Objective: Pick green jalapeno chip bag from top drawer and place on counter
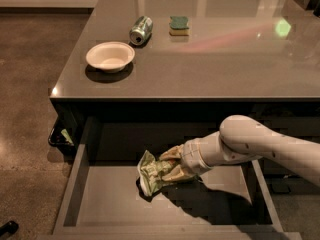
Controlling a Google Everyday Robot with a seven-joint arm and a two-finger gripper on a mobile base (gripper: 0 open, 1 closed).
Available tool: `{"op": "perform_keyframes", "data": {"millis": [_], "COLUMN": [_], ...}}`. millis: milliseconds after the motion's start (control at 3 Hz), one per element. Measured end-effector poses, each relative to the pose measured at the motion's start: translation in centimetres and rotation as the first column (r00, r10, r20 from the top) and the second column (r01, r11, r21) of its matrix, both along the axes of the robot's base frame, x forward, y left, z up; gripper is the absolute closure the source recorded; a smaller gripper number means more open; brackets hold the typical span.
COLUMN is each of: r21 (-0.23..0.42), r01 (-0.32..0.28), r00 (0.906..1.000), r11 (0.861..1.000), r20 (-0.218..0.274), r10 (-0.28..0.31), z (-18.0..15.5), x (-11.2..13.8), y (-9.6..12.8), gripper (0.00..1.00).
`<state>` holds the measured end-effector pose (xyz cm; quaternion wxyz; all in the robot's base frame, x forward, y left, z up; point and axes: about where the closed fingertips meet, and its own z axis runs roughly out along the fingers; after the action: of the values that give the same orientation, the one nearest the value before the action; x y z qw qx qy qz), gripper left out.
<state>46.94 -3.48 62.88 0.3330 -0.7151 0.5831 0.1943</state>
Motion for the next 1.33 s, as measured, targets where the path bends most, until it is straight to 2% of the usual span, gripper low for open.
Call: {"op": "perform_keyframes", "data": {"millis": [333,667,1000,1333], "r21": [0.000,0.068,0.134,0.118], "r01": [0.000,-0.010,-0.055,-0.126], "r00": [1.0000,0.9991,0.9880,0.9542], "r11": [1.000,0.998,0.989,0.985], "r20": [0.000,0.042,0.151,0.286], "r10": [0.000,0.007,0.035,0.087], "z": [0.0,4.7,14.6,24.6], "x": [0.0,0.2,0.7,1.1], "y": [0.0,-0.1,0.9,2.8], "gripper": [0.88,1.00,1.00,1.00]}}
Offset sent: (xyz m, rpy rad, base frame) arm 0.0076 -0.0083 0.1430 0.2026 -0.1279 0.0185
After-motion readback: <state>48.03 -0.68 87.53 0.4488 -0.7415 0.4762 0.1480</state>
